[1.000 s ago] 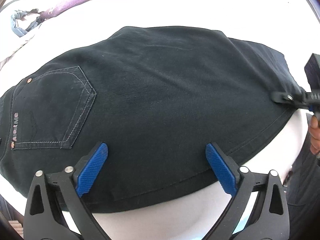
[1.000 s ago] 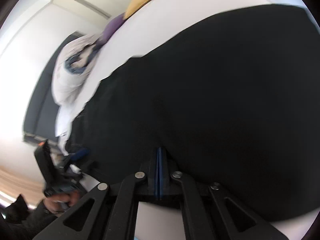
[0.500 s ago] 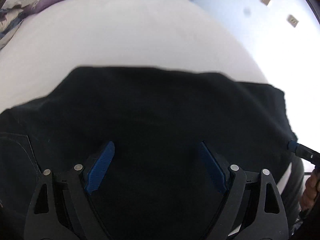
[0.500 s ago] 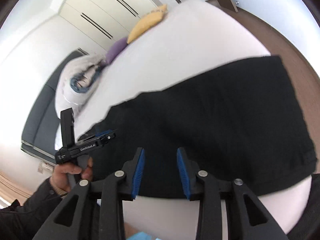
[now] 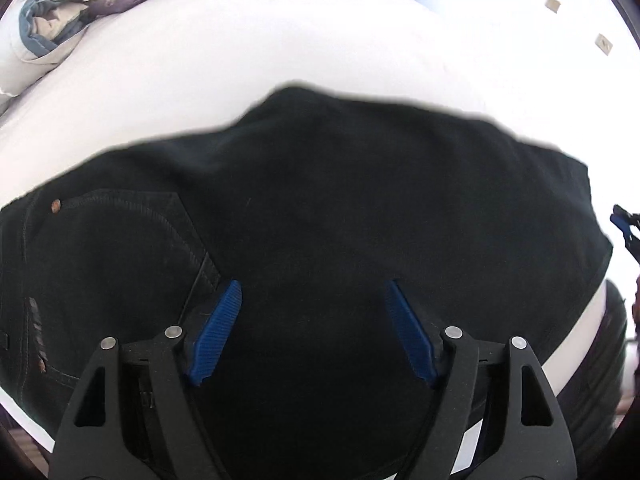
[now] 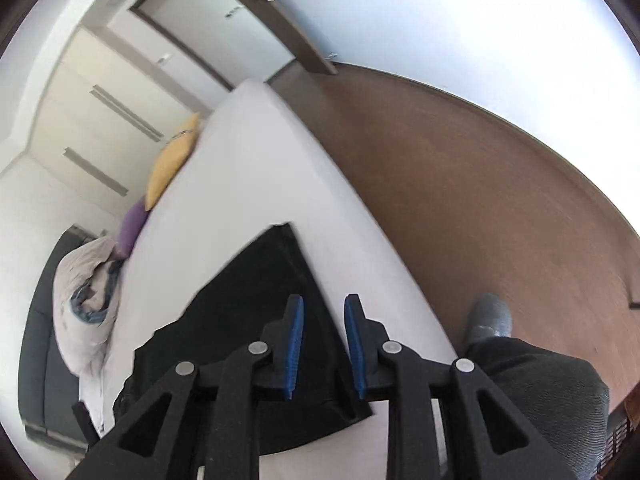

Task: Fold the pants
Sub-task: 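Grasp the folded jeans edge with the left tool while the right tool holds the hem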

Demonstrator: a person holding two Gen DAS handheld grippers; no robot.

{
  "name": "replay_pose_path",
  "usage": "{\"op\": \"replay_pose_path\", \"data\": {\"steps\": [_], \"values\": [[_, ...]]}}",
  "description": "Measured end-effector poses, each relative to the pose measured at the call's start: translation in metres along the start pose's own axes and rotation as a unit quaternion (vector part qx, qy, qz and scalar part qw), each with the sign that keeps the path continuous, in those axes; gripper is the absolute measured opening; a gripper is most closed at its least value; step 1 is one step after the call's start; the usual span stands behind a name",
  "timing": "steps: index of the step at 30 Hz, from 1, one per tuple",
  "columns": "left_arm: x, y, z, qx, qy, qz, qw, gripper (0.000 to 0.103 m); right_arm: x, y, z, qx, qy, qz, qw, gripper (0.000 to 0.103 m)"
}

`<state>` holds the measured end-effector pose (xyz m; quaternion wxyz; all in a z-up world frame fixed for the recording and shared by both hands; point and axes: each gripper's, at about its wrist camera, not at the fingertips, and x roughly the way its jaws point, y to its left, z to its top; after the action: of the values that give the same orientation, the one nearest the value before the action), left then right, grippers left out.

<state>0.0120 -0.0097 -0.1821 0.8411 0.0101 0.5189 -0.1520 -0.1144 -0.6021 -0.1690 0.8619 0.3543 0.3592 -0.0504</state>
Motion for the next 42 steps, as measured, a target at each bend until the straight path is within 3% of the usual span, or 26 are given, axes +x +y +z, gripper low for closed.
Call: {"op": "replay_pose_path", "data": {"steps": [2,5,8,10,12,15,18,19,20,22,23,25,27,28,29,31,32,34,37,42], "values": [[-0.004,-0.017,0.017,0.003,-0.016,-0.018,0.9997,0.074,0.024,0.049,-0.003,-0.064,0.033,0.052,0.996,0.025],[0.001,-0.048,0.035,0.030,-0.023,-0.025,0.9990,0.074,0.070,0.091,-0.005,-0.136,0.070,0.060,0.987,0.025],[0.011,-0.065,0.043,0.047,-0.021,-0.023,0.9984,0.074,0.115,0.082,0.012,-0.105,0.104,0.046,0.988,0.022],[0.025,-0.067,0.049,0.042,-0.013,-0.010,0.9990,0.074,0.125,0.063,0.020,-0.080,0.113,0.032,0.990,0.000],[0.036,-0.063,0.053,0.021,-0.005,-0.004,0.9998,0.074,0.121,0.037,0.049,-0.047,0.110,0.051,0.992,0.000],[0.051,-0.051,0.064,-0.011,-0.003,-0.002,0.9999,0.074,0.122,0.041,0.071,-0.070,0.088,0.001,0.994,0.000],[0.058,-0.052,0.065,-0.010,0.002,0.009,0.9999,0.074,0.124,0.039,0.080,-0.062,0.069,-0.059,0.994,0.000],[0.056,-0.053,0.065,-0.010,0.002,0.012,0.9999,0.074,0.113,0.040,0.081,-0.064,0.059,-0.081,0.993,0.008],[0.054,-0.058,0.067,-0.011,-0.002,0.011,0.9999,0.074,0.097,0.041,0.079,-0.065,0.048,-0.066,0.995,0.008],[0.062,-0.072,0.078,-0.009,-0.016,-0.010,0.9998,0.074,0.060,0.049,0.063,-0.056,0.037,0.043,0.997,0.009],[0.062,-0.077,0.077,-0.004,-0.018,-0.014,0.9997,0.074,0.046,0.058,0.048,-0.065,0.041,0.084,0.994,0.020],[0.070,-0.085,0.074,0.004,-0.010,-0.016,0.9998,0.074,0.037,0.068,0.021,-0.090,0.052,0.102,0.989,0.039],[0.079,-0.086,0.066,0.007,0.004,-0.009,0.9999,0.074,0.051,0.062,-0.004,-0.104,0.089,0.076,0.988,0.042],[0.081,-0.087,0.063,0.014,-0.002,-0.006,0.9999,0.074,0.060,0.050,-0.011,-0.093,0.102,0.048,0.989,0.033],[0.081,-0.088,0.061,0.020,-0.006,-0.002,0.9998,0.074,0.062,0.032,-0.012,-0.064,0.099,0.048,0.992,0.000],[0.077,-0.086,0.058,0.021,-0.004,0.007,0.9997,0.074,0.052,0.000,-0.002,0.012,0.074,0.041,0.996,0.000],[0.075,-0.083,0.056,0.018,-0.003,0.013,0.9997,0.074,0.037,-0.015,0.004,0.038,0.047,0.013,0.998,0.008],[0.073,-0.071,0.049,0.000,-0.004,0.024,0.9997,0.074,0.008,-0.031,0.012,0.057,0.005,-0.057,0.997,0.037],[0.064,-0.063,0.045,-0.029,-0.007,0.019,0.9994,0.074,-0.028,-0.047,0.010,0.111,-0.023,0.011,0.993,0.038],[0.045,-0.107,0.044,-0.021,-0.043,-0.035,0.9982,0.074,-0.038,-0.038,-0.028,0.145,-0.004,0.050,0.988,0.048]]}}
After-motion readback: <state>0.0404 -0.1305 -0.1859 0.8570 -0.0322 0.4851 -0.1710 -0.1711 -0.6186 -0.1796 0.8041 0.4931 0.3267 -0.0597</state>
